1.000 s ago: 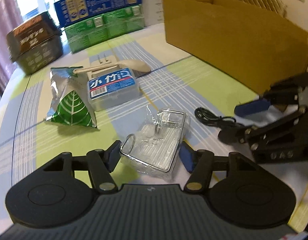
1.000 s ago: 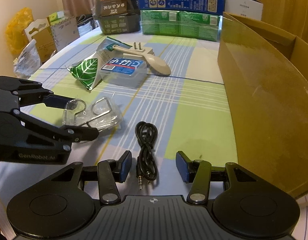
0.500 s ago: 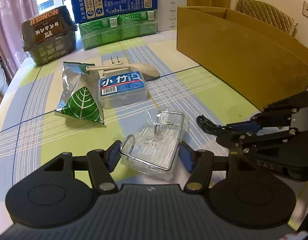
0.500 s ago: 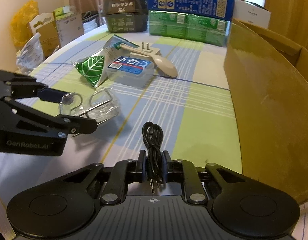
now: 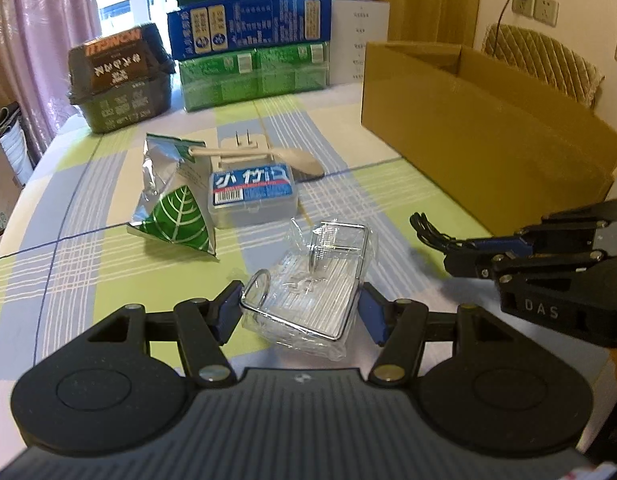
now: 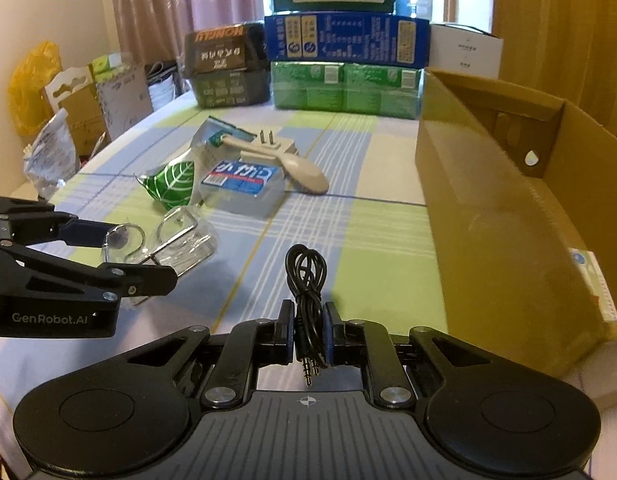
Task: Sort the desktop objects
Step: 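Carry the hook package and black cable over the cardboard box with both tools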
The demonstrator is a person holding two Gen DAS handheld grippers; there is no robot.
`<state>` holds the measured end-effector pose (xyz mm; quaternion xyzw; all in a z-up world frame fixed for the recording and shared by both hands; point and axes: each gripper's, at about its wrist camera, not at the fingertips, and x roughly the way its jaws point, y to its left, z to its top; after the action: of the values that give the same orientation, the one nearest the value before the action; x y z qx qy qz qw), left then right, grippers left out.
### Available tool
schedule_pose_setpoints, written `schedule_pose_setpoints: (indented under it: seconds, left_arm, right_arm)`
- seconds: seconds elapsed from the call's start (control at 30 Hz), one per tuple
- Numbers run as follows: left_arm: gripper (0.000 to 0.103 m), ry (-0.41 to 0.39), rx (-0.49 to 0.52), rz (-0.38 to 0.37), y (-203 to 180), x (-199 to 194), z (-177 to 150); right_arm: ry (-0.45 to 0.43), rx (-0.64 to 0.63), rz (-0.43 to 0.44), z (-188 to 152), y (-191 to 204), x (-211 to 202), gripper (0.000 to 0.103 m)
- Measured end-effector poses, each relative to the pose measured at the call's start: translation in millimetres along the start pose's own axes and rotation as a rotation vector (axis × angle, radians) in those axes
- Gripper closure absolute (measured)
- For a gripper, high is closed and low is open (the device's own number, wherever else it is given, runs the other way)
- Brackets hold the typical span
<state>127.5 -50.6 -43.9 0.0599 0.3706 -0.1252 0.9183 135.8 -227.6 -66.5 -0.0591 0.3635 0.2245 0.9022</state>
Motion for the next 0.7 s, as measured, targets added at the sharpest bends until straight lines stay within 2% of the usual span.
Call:
schedule_pose_setpoints:
  seconds: [0.3,0.7]
  left_arm:
    - [0.047,-0.034,-0.048,0.035,-14.3,-43.4,11.0]
    - [0.047,-0.104,-0.049,0.015,-59.4,-98.9,33.1]
  right_arm:
    - [-0.040,0.030,-0.026,1.8,-3.9,-49.2,0.092]
    - [-0.118,0.071,-0.037,17.9,-16.7,-126.2,0.092]
